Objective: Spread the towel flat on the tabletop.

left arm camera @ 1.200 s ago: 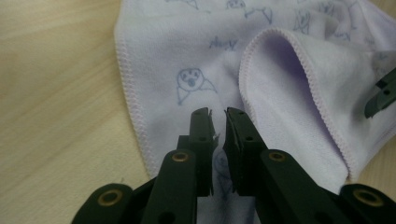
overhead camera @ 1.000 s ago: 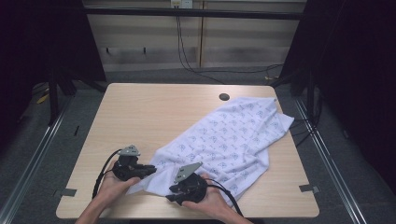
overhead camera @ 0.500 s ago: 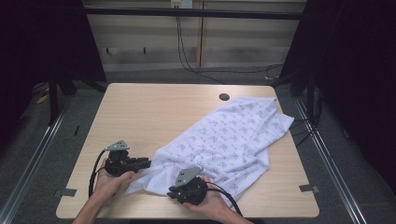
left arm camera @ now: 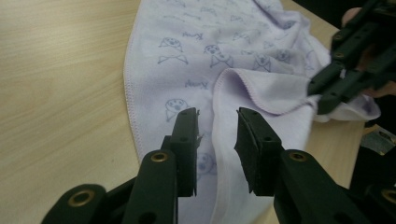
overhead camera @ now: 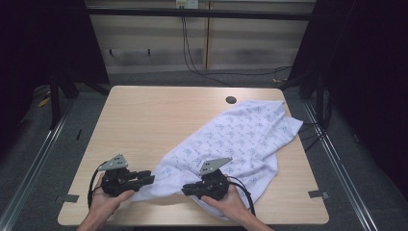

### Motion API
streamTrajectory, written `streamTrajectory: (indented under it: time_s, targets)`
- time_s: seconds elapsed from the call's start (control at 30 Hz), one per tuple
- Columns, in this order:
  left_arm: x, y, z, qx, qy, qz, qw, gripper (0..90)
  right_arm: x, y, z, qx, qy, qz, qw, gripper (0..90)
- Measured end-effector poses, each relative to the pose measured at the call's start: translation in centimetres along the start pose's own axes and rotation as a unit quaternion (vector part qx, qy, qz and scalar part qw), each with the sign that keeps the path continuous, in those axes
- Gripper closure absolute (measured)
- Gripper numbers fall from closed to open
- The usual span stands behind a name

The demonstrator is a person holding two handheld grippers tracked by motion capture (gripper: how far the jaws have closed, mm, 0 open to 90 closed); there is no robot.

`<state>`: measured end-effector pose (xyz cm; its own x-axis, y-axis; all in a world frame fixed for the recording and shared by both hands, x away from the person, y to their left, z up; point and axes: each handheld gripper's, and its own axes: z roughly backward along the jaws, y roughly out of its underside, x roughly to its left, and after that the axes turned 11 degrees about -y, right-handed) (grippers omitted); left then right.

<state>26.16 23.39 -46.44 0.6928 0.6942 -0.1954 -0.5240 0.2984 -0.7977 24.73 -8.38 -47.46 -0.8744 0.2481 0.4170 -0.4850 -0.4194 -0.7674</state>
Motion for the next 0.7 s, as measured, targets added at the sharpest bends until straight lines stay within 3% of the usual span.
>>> streamTrajectory:
  time_s: [0.1, 0.13, 0.17, 0.2, 0.23, 0.3, 0.33, 0.4, 0.43, 0.47, 0.5, 0.53, 0.57, 0.6, 0.63, 0.67, 0.7]
  targets:
    - [-0.1, 0.1, 0.8, -0.009, 0.029, 0.016, 0.9994, 61.0, -0.4, 0.6, 0.8, 0.004, 0.021, -0.004, 0.9998, 84.5]
    - [-0.4, 0.1, 0.8, -0.005, 0.022, 0.004, 0.9997, 60.1, -0.6, 0.8, 1.1, 0.001, 0.024, -0.008, 0.9997, 84.5]
    - [-0.7, 0.1, 0.5, 0.004, -0.001, -0.009, 1.0000, 56.1, -0.9, 0.9, 1.6, -0.005, 0.034, -0.012, 0.9993, 84.6]
    - [-0.7, 0.2, 0.1, 0.014, 0.006, -0.013, 0.9998, 54.3, -1.1, 0.9, 1.8, -0.006, 0.040, -0.013, 0.9991, 84.6]
    - [-0.7, 0.5, -0.9, 0.040, 0.023, -0.013, 0.9988, 53.0, -1.4, 0.9, 2.0, -0.010, 0.045, -0.017, 0.9988, 84.6]
    - [-0.9, 0.7, -1.3, 0.052, 0.033, -0.017, 0.9980, 52.3, -1.7, 0.9, 2.2, -0.014, 0.046, -0.020, 0.9987, 84.6]
    - [-1.3, 0.8, -1.9, 0.062, 0.054, -0.023, 0.9963, 50.6, -2.0, 0.9, 2.4, -0.019, 0.052, -0.022, 0.9982, 84.6]
    - [-1.4, 0.8, -2.2, 0.069, 0.047, -0.025, 0.9962, 51.8, -2.0, 0.8, 2.4, -0.020, 0.051, -0.026, 0.9982, 84.6]
    - [-1.3, 0.9, -2.6, 0.080, 0.050, -0.025, 0.9952, 61.7, -2.1, 0.8, 2.4, -0.023, 0.051, -0.022, 0.9982, 84.5]
    - [-1.1, 1.2, -3.5, 0.112, 0.059, -0.014, 0.9918, 70.0, -2.1, 0.7, 2.4, -0.022, 0.052, -0.022, 0.9982, 84.5]
    - [-1.1, 1.3, -3.8, 0.119, 0.071, -0.017, 0.9902, 82.1, -2.0, 0.7, 2.5, -0.025, 0.051, -0.020, 0.9982, 84.5]
    - [-1.1, 1.3, -3.8, 0.119, 0.071, -0.017, 0.9902, 87.3, -2.0, 0.7, 2.5, -0.025, 0.051, -0.020, 0.9982, 84.5]
    - [-1.3, 1.0, -3.6, 0.106, 0.069, -0.022, 0.9918, 87.9, -1.9, 0.7, 2.9, -0.028, 0.050, -0.020, 0.9981, 84.4]
    - [-1.3, 1.0, -3.6, 0.106, 0.069, -0.022, 0.9918, 88.0, -1.9, 0.7, 2.9, -0.028, 0.050, -0.020, 0.9981, 84.4]
    - [-1.1, 0.5, -2.7, 0.072, 0.065, -0.016, 0.9951, 88.0, -1.7, 0.6, 3.5, -0.037, 0.046, -0.022, 0.9980, 84.4]
    - [-1.1, 0.5, -2.7, 0.072, 0.065, -0.016, 0.9951, 88.1, -1.7, 0.6, 3.5, -0.037, 0.046, -0.022, 0.9980, 84.4]
    - [-0.8, 0.2, -2.2, 0.054, 0.065, -0.014, 0.9963, 88.1, -1.7, 0.6, 3.8, -0.042, 0.045, -0.023, 0.9979, 84.4]
